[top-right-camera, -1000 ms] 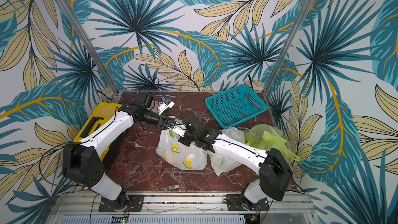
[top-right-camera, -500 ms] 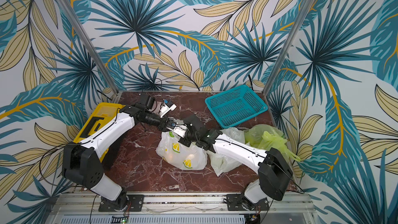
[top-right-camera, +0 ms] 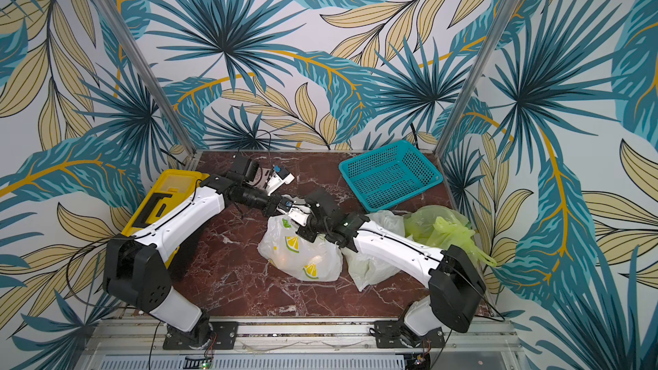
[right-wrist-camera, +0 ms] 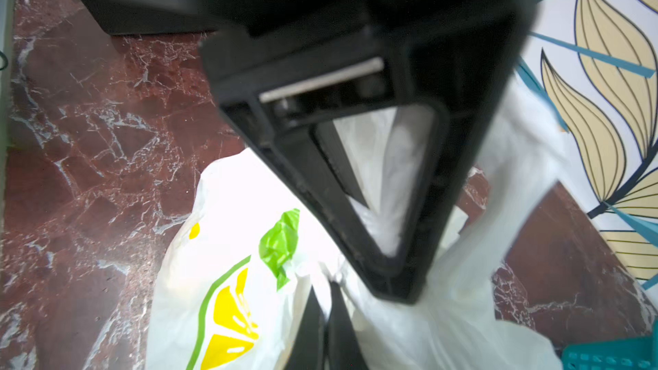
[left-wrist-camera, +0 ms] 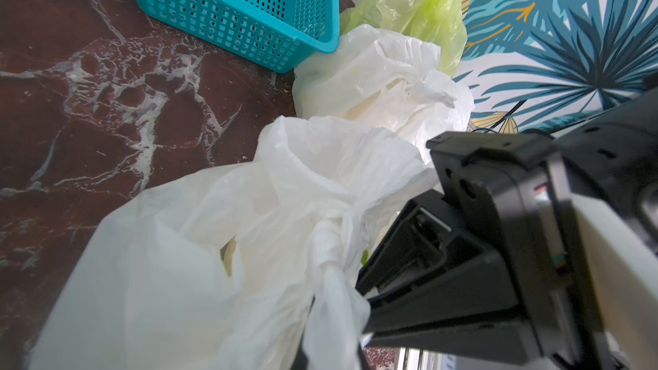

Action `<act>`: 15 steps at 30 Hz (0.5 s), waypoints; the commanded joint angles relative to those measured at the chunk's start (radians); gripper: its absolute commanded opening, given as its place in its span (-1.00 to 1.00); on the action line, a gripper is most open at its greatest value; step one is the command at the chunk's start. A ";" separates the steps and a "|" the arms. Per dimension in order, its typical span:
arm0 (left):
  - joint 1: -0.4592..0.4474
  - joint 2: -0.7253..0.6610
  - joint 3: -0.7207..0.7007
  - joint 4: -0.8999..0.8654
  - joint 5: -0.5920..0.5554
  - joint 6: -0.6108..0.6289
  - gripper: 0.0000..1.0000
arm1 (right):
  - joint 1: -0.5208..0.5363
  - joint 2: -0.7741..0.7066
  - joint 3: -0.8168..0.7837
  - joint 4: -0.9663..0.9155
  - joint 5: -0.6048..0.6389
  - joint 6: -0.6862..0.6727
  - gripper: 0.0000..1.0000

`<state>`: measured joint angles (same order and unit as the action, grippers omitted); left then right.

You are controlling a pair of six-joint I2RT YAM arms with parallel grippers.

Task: Place the pears into plastic bags & tie knots
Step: Tie the plastic bag at the center of the board.

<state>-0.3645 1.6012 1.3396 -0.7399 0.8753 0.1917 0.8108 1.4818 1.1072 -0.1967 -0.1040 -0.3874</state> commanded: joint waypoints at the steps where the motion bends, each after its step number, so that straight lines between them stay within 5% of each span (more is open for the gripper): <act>1: -0.007 -0.013 -0.015 0.002 -0.038 0.020 -1.00 | -0.033 -0.061 0.013 -0.122 -0.074 0.025 -0.36; 8: -0.013 -0.029 0.003 0.001 -0.048 0.031 -1.00 | -0.162 -0.161 0.063 -0.213 -0.190 0.239 0.14; 15: -0.035 -0.041 0.008 0.008 -0.043 0.031 -1.00 | -0.192 0.003 0.232 -0.353 -0.220 0.313 0.48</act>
<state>-0.3840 1.6005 1.3396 -0.7391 0.8333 0.2031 0.6155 1.4052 1.2984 -0.4458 -0.2691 -0.1349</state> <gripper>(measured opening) 0.045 0.729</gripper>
